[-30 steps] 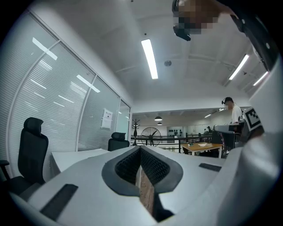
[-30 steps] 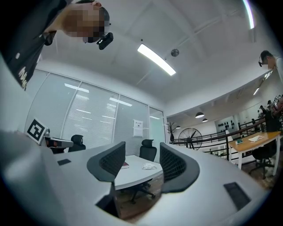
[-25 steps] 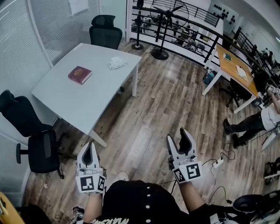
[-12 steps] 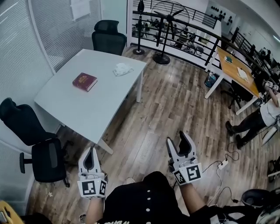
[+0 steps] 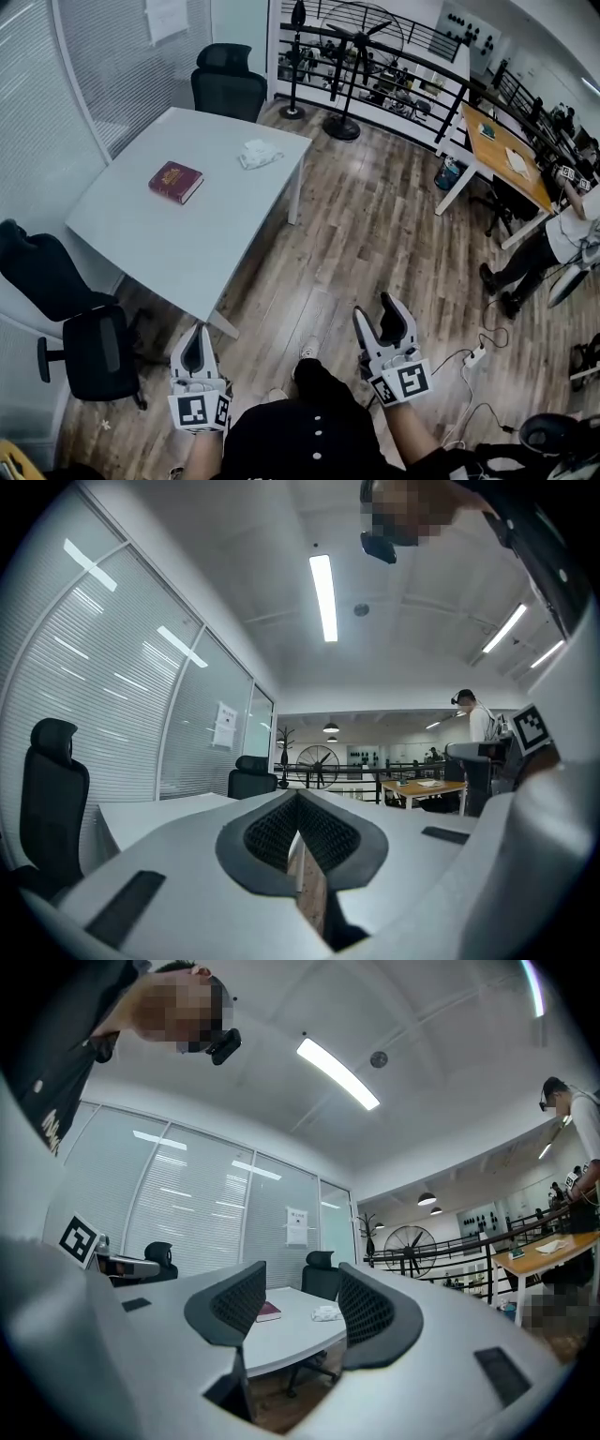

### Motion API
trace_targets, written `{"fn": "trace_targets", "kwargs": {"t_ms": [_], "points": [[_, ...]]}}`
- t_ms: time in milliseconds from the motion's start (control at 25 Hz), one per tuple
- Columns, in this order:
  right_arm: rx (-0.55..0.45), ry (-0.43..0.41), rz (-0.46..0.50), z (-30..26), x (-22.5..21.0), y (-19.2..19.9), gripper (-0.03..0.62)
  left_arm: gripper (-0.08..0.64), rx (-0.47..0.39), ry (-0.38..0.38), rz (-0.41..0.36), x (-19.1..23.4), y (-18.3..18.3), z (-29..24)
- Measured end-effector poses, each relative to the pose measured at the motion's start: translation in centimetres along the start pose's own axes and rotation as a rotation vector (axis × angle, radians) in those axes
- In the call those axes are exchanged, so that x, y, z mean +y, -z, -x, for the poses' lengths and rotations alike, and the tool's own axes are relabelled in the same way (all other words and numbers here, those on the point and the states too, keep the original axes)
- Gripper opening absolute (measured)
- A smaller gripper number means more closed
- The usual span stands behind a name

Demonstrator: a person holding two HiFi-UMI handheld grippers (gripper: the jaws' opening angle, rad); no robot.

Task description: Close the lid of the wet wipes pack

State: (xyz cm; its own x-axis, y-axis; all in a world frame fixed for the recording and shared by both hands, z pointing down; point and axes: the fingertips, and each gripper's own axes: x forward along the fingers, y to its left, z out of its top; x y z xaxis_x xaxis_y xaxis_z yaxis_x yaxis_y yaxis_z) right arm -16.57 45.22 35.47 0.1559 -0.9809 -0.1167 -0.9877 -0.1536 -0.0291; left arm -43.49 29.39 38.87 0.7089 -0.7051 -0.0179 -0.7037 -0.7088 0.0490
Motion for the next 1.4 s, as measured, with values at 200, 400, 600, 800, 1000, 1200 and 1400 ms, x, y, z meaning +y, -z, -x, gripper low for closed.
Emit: {"fn": "trace_targets", "kwargs": {"t_ms": [200,400,600,800,1000,1200,1400], "points": [[-0.006,0.001,0.001,-2.5,-1.7,0.3,0.241,0.009,-0.017,-0.008,-0.007,0.2,-0.4,-2.8],[-0.020,0.001,0.012,-5.7,-3.7,-0.2,0.241,0.009,-0.030,-0.010,-0.014,0.5,-1.1,-6.0],[-0.009,-0.005,0.016,-8.7,-5.4,0.0,0.241,0.009,-0.032,-0.016,-0.013,0.8,-1.5,-9.2],[-0.011,-0.001,0.010,-11.0,-7.4,0.4,0.239,0.009,-0.030,-0.012,-0.021,0.5,-1.3,-12.3],[-0.013,0.007,-0.002,-13.4,-9.4,0.6,0.236,0.009,-0.027,-0.007,-0.027,0.4,-1.4,-15.4],[-0.003,0.002,-0.003,-15.7,-11.6,1.2,0.235,0.009,-0.020,-0.012,-0.030,-0.1,-1.2,-18.4],[0.008,-0.010,-0.009,-17.1,-13.6,1.9,0.233,0.009,-0.012,-0.008,-0.029,-1.4,-0.5,-21.2]]}}
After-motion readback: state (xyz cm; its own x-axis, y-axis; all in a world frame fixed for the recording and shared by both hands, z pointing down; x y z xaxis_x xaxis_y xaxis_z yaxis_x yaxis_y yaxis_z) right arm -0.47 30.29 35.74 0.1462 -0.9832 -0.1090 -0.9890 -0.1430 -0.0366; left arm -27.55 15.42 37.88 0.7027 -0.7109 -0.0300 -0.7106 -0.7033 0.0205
